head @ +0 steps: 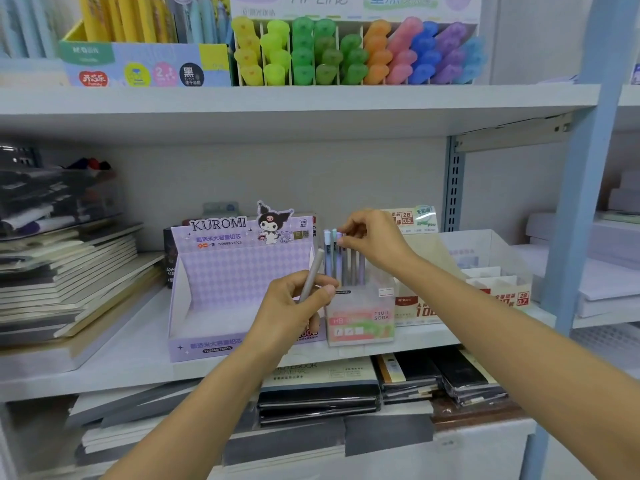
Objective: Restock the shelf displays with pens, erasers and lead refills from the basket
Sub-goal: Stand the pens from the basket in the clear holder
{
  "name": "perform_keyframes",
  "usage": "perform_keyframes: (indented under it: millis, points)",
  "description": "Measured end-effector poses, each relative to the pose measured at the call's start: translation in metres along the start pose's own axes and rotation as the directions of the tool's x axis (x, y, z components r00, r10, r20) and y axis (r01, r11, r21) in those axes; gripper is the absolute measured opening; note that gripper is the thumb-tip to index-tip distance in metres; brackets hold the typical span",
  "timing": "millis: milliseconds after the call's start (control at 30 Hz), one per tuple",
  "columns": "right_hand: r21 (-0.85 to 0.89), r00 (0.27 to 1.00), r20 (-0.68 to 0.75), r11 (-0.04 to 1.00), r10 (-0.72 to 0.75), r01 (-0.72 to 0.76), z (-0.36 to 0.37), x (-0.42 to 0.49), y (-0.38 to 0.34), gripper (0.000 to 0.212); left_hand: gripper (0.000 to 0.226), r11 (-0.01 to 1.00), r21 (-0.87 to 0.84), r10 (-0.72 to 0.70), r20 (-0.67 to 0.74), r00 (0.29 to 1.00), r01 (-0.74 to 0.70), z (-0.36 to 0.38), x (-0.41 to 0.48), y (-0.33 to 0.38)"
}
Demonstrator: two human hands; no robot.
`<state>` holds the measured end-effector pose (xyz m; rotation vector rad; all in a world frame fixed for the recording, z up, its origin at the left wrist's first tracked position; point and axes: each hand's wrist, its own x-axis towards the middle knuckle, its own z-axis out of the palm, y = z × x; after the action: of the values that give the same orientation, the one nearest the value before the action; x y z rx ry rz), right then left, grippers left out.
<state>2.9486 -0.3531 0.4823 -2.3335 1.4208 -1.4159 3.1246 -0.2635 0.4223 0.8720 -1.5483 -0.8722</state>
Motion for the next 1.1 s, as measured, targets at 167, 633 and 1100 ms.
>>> perform_keyframes:
  millis: [167,633,1100]
  points:
    - [0.227,0.999,-0.033,0.973,-0.021,0.028,-0.023,-0.012,-0.017,0.021,0.011,0.999,-0.021,-0.027,0.033,0.999,0.028,-0.001,-0.005,0.009]
    - [0.68,0.978,0.207,0.72,-0.008,-0.138,-0.061,-0.052,-0.021,0.005,0.027,0.96,-0.28,-0.056,-0.172,0.984,0.005,-0.02,-0.009,0.027]
    - [0.579,0.962,0.255,0.812,-0.095,-0.073,-0.059,-0.061,-0.049,0.03,0.009,0.964,-0.205,0.134,-0.175,0.975,-0.17,0.008,-0.011,0.04]
